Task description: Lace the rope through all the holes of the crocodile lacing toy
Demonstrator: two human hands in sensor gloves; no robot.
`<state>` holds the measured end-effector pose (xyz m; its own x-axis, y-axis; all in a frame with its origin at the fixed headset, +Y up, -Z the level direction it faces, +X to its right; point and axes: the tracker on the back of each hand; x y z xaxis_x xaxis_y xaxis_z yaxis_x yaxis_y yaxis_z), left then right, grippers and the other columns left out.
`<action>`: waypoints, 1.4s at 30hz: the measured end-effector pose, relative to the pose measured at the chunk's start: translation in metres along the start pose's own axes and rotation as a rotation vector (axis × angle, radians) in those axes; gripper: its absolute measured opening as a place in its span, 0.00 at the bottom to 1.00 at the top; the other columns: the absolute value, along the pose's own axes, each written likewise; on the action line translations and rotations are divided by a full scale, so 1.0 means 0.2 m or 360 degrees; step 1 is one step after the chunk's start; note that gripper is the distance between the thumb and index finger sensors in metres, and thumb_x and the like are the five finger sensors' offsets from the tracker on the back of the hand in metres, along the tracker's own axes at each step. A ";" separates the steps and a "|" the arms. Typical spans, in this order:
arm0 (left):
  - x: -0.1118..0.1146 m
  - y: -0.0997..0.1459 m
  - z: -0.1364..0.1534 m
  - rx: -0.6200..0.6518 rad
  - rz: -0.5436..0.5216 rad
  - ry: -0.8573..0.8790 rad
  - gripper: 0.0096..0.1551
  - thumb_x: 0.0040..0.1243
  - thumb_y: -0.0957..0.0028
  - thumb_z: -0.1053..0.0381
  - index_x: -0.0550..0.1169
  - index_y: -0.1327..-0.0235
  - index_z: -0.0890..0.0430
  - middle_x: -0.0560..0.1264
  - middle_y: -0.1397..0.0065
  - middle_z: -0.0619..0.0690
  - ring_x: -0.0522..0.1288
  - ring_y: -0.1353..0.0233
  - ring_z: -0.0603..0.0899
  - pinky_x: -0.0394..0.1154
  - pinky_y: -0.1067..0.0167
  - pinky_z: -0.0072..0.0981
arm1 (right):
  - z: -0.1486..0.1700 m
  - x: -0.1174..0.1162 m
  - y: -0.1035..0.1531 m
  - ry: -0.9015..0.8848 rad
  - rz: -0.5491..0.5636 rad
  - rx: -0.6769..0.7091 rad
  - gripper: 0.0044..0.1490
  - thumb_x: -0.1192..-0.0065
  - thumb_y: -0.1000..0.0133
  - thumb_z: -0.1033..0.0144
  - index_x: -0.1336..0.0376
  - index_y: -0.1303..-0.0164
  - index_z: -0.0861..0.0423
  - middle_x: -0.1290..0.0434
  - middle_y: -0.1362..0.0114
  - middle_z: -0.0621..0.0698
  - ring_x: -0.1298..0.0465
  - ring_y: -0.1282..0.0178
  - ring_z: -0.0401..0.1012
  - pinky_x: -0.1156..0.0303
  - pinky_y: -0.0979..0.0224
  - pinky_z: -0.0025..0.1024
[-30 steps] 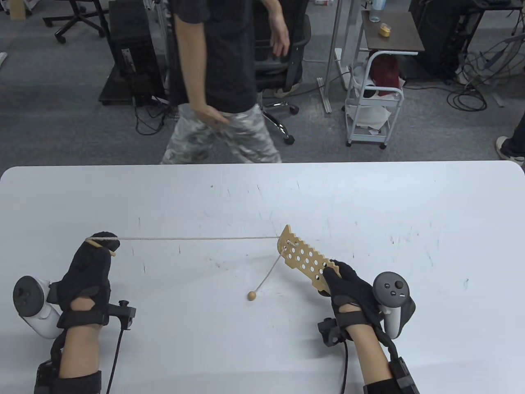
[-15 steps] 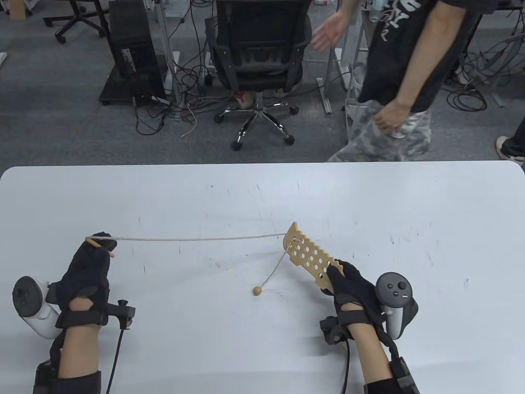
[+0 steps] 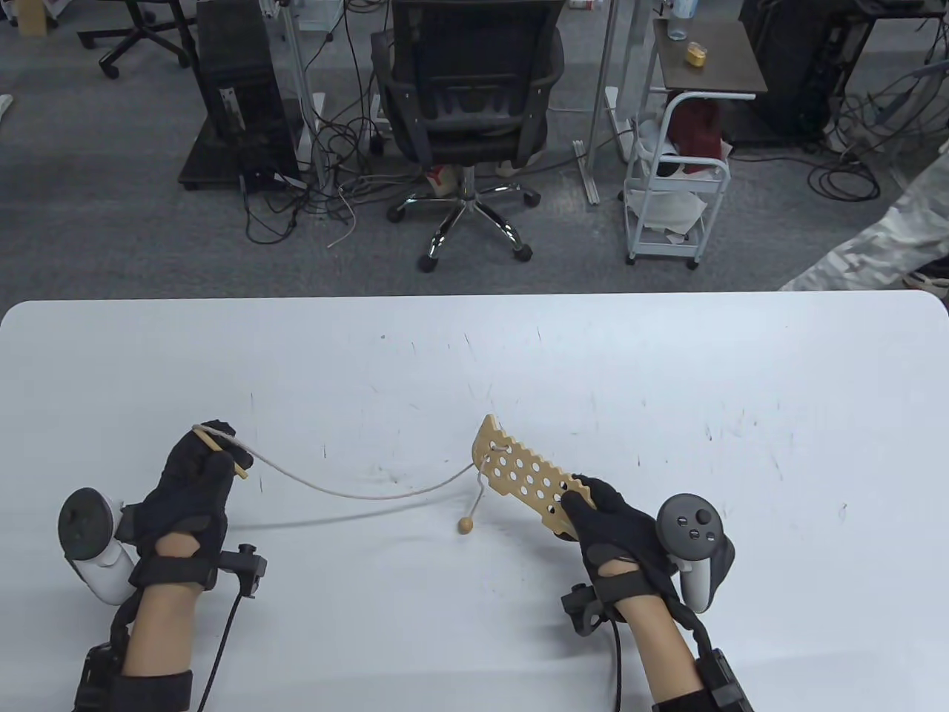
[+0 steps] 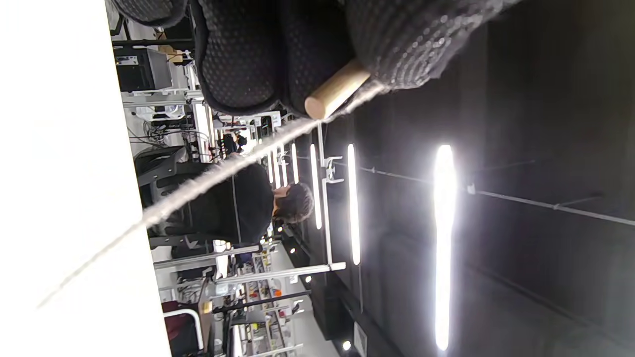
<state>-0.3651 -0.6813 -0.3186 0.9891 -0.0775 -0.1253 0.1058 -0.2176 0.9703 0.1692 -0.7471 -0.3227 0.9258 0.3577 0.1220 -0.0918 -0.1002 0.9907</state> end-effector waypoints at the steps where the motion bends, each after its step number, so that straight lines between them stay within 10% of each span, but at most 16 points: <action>1: 0.01 0.00 0.01 -0.0012 0.0023 -0.0019 0.35 0.64 0.53 0.47 0.69 0.29 0.39 0.80 0.40 0.45 0.77 0.36 0.58 0.60 0.25 0.62 | 0.00 -0.01 0.00 -0.0001 -0.0014 0.0010 0.29 0.33 0.50 0.51 0.30 0.41 0.52 0.14 0.50 0.50 0.12 0.55 0.45 0.22 0.45 0.47; 11: 0.15 -0.01 0.07 -0.0099 0.0240 -0.0208 0.44 0.65 0.52 0.50 0.58 0.24 0.32 0.81 0.41 0.47 0.78 0.36 0.60 0.61 0.25 0.63 | -0.05 -0.07 0.03 0.0005 -0.0111 0.0101 0.29 0.33 0.49 0.51 0.30 0.41 0.52 0.14 0.50 0.51 0.12 0.55 0.45 0.22 0.45 0.48; 27: 0.27 -0.01 0.16 -0.0140 0.0271 -0.0458 0.23 0.70 0.56 0.43 0.83 0.45 0.39 0.89 0.49 0.43 0.86 0.45 0.56 0.66 0.28 0.58 | -0.10 -0.18 0.08 -0.0006 -0.0295 0.0197 0.29 0.33 0.49 0.51 0.30 0.41 0.52 0.14 0.50 0.50 0.12 0.55 0.45 0.22 0.44 0.48; 42: 0.34 0.00 0.26 -0.0342 0.0366 -0.0344 0.22 0.69 0.57 0.50 0.79 0.47 0.42 0.83 0.41 0.47 0.82 0.42 0.56 0.66 0.29 0.61 | -0.15 -0.24 0.12 -0.0070 -0.0450 0.0298 0.29 0.33 0.49 0.51 0.30 0.41 0.51 0.14 0.49 0.50 0.12 0.54 0.45 0.23 0.44 0.48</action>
<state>-0.3030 -0.7380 -0.3383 0.9475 -0.3089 0.0823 -0.0746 0.0367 0.9965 0.1120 -0.7384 -0.3037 0.9203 0.3556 -0.1630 0.2361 -0.1728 0.9562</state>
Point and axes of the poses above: the tracker on the back of each hand, its own z axis roughly to the little-finger side, its own y axis roughly from the fingertips to the wrist, x = y × z
